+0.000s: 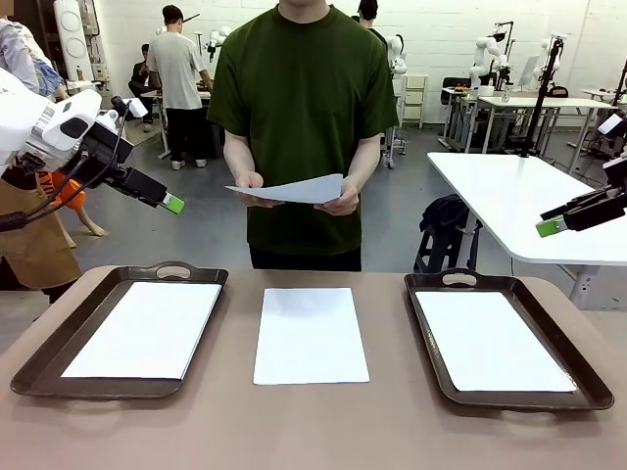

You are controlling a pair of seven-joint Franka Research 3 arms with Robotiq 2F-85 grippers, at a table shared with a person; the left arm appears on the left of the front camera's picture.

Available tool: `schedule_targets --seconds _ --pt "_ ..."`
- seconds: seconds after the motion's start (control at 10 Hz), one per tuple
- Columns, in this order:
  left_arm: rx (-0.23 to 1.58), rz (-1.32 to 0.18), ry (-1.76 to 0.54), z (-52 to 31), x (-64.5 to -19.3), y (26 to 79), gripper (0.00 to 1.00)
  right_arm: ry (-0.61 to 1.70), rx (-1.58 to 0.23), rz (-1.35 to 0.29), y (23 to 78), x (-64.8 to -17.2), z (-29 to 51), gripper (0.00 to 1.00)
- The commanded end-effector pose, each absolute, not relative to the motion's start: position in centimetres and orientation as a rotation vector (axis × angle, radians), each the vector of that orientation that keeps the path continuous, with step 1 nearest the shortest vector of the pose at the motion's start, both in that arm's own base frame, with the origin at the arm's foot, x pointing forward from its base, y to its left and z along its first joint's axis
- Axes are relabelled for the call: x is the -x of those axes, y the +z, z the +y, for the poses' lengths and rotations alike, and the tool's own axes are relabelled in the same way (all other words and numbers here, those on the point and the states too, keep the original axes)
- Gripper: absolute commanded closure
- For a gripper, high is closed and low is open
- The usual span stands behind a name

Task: Sort the A4 documents.
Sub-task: Receive the A4 Paper.

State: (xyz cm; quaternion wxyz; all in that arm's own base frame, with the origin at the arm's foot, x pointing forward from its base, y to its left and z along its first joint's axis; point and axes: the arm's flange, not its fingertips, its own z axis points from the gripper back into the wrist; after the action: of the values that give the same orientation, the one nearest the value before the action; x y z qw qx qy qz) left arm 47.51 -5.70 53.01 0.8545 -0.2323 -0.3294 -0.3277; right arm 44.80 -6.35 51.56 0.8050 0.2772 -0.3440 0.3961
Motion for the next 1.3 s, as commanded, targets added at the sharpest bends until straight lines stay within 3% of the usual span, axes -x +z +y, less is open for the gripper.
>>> schedule_targets --seconds 0.0,1.2 --pt "0.492 -0.702 -0.692 -5.61 -47.47 53.09 0.00 0.847 -0.585 -0.740 51.52 -44.94 -6.25 0.00" --pt "0.492 -0.702 -0.692 -5.61 -47.47 53.09 0.00 0.847 -0.585 -0.740 51.52 -44.94 -6.25 0.00"
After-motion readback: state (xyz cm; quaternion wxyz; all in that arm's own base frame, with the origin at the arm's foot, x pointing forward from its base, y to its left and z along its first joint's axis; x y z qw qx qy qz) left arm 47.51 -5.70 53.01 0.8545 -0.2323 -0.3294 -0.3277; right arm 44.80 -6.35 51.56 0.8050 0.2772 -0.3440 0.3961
